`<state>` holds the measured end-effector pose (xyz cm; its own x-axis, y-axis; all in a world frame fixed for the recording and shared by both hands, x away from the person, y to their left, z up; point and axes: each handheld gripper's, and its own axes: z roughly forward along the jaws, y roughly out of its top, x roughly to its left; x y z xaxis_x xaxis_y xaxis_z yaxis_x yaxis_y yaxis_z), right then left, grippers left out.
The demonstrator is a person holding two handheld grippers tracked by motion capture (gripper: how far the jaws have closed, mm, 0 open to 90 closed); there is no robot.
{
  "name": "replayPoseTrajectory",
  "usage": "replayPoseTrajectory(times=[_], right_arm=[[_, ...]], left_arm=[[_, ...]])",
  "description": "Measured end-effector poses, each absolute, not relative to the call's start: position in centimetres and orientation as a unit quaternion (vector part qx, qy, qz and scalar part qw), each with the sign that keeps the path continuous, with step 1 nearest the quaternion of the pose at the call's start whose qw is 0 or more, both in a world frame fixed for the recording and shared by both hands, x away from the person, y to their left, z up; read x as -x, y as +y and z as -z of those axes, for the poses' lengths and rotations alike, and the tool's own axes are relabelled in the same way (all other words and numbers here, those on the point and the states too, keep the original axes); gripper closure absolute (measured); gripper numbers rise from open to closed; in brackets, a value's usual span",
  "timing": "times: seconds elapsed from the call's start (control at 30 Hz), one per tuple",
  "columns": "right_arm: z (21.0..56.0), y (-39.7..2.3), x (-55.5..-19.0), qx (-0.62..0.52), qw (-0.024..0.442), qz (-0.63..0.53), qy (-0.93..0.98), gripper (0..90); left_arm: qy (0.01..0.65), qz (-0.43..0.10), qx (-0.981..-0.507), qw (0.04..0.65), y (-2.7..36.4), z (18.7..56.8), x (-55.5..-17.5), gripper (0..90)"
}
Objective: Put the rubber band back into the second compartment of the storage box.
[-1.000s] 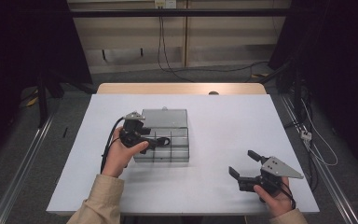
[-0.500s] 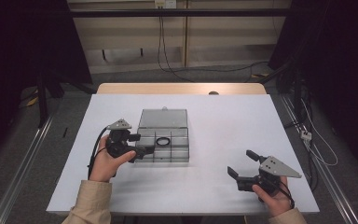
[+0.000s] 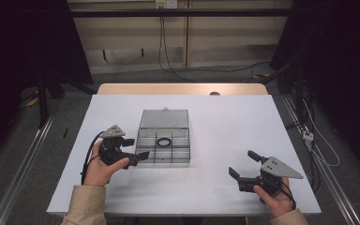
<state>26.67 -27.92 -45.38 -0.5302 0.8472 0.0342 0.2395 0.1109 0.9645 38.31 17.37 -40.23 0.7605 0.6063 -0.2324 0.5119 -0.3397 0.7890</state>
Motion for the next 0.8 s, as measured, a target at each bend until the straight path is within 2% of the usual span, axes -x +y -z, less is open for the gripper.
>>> replayPoseTrajectory(times=[0.8], right_arm=[[45.3,-28.0,-26.7,-0.394,0.281,-0.539,0.689,5.4]], left_arm=[[0.339,-0.062,-0.813,0.47,19.9,41.1,-36.5,12.0]])
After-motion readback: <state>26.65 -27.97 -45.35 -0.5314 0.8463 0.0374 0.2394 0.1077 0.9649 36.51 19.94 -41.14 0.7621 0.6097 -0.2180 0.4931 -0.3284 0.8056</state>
